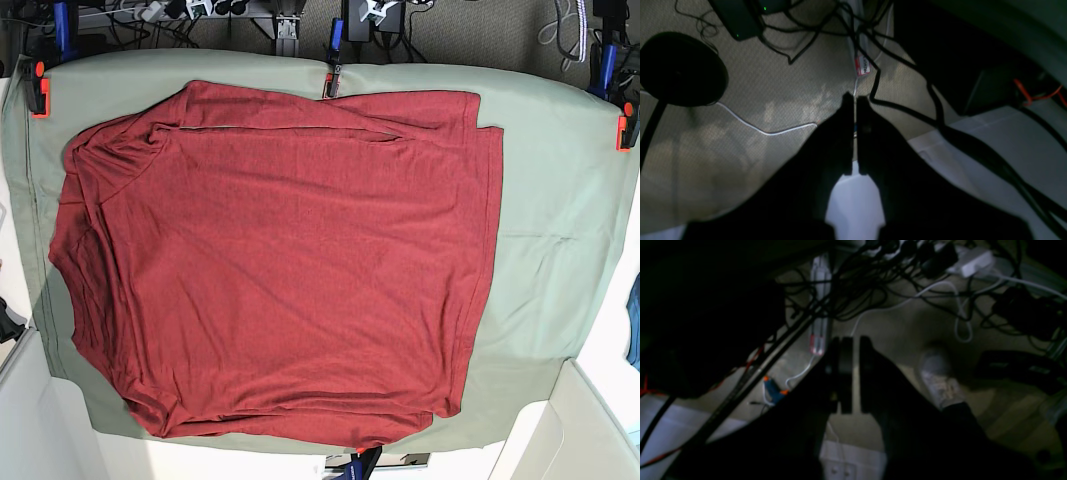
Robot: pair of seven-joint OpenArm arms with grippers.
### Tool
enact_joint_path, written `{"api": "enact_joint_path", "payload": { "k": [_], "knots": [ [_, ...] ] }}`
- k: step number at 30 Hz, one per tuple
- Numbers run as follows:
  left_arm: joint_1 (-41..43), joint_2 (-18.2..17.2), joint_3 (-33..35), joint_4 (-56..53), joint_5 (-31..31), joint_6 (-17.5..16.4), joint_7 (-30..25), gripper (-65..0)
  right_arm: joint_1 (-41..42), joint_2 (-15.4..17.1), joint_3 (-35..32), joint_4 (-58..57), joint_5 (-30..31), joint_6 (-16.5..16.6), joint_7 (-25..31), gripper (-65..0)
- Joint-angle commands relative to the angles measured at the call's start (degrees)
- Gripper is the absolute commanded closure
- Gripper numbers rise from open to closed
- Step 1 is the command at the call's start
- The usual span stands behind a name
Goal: Fold the T-shirt properly
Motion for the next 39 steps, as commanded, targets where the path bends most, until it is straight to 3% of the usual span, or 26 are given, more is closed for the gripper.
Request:
{"api": "enact_joint_path", "payload": {
  "k": [1, 10, 13, 17, 20, 28, 29, 33, 36, 39],
  "knots": [
    [0.2, -0.1, -0.1, 0.3, 0.2, -0.4, 0.1, -1.3, -0.4, 0.4, -0.1, 1.1, -0.1, 0.2, 0.5, -2.6],
    [0.9, -0.2, -0.1, 0.5, 0.0, -0.4, 0.1, -1.3, -4.7, 1.6, -0.1, 7.3, -0.1, 0.4, 0.4, -2.5],
    [2.2, -0.9, -0.1, 2.6, 0.0, -0.5, 1.4, -1.3, -7.3, 2.6, -0.1, 10.7, 0.2, 4.1, 0.4, -2.5],
    [5.6, -2.4, -0.1, 9.0, -0.4, -6.3, 1.9, -1.3, -10.8, 4.4, -0.1, 16.5, 4.2, 12.9, 0.4, -2.5],
    [9.0, -3.6, -1.2, 15.0, -3.7, -9.2, 3.8, -1.3, -14.2, 6.0, -0.1, 21.9, 7.1, 17.5, 0.4, -2.5],
    [19.5, -4.0, -13.4, 32.8, -11.4, -17.9, 8.7, -1.6, -24.9, 10.5, -0.1, 40.0, 13.0, 18.7, 0.4, -2.5],
    [20.6, -4.0, -15.2, 34.9, -11.9, -20.0, 8.7, -2.4, -26.5, 11.0, -0.1, 42.6, 13.2, 18.7, 0.4, -2.5],
    [24.4, -4.4, -21.9, 42.5, -15.7, -20.1, 10.2, -14.9, -32.6, 13.2, 0.0, 54.0, 13.2, 18.7, 0.4, -2.5],
    [27.2, -5.8, -24.9, 48.0, -23.8, -20.1, 16.1, -23.6, -37.2, 14.9, 0.6, 63.1, 13.2, 18.7, 0.1, -2.5],
    [30.3, -7.8, -27.7, 53.9, -31.2, -20.1, 21.9, -25.3, -41.2, 15.8, 3.0, 72.4, 14.1, 18.7, -0.5, -2.5]
  ]
}}
